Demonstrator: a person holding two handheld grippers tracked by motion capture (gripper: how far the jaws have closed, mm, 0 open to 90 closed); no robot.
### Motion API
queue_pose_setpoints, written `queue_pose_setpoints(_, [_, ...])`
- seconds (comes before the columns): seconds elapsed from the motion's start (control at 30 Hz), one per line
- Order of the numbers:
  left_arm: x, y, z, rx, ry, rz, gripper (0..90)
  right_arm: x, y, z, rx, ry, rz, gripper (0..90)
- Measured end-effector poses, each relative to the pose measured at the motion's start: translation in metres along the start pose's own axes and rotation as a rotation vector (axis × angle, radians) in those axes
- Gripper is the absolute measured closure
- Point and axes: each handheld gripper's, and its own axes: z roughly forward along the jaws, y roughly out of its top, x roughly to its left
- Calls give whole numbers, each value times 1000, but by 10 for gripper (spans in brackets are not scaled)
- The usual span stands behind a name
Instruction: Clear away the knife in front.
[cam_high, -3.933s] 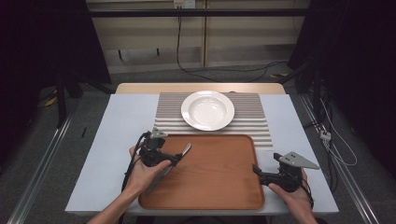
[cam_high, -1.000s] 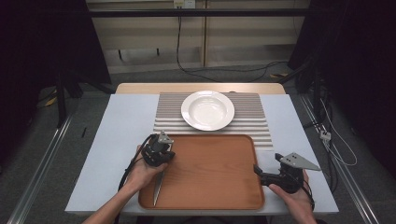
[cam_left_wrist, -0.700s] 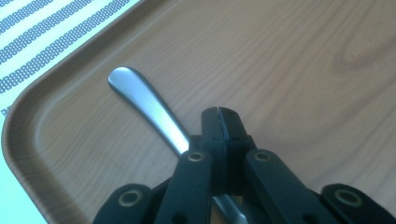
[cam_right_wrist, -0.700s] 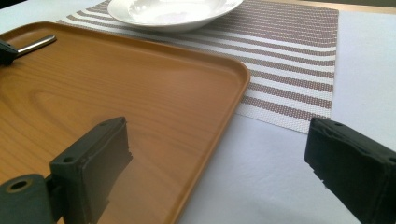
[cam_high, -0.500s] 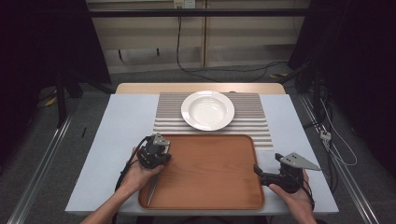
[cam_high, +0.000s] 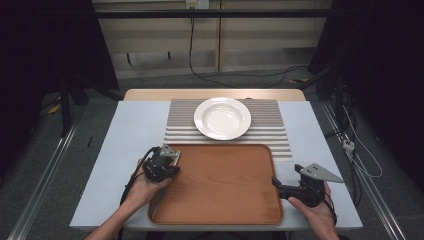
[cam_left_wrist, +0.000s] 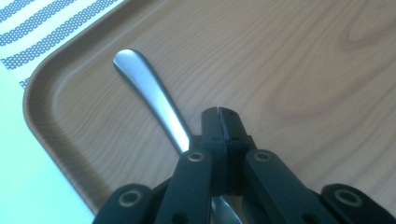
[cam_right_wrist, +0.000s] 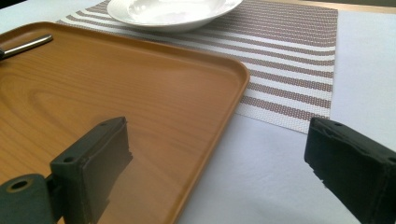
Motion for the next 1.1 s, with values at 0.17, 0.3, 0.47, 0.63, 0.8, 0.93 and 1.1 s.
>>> queue_pose_setpoints(0.17, [2,-5,-4,0,6,-2,900,0,0,0,1,-1,0,66])
queue_pose_setpoints(0.3, [5,-7,-5,3,0,-19,900,1,0,1,2,0,-1,66])
queue_pose_setpoints(0.47, [6,-8,-6,1,1,-17,900,1,0,1,3,-1,1,66])
queue_pose_setpoints(0.63, [8,-10,-7,-2,10,-30,900,0,0,1,3,0,2,66])
queue_pose_setpoints(0.8, [10,-14,-9,-13,6,-43,900,0,0,1,4,0,3,66])
queue_pose_setpoints(0.93, [12,-16,-10,-22,14,-55,900,0,0,1,2,0,4,66])
queue_pose_setpoints(1.1, [15,-19,-11,-26,24,-75,900,1,0,1,5,3,-1,66])
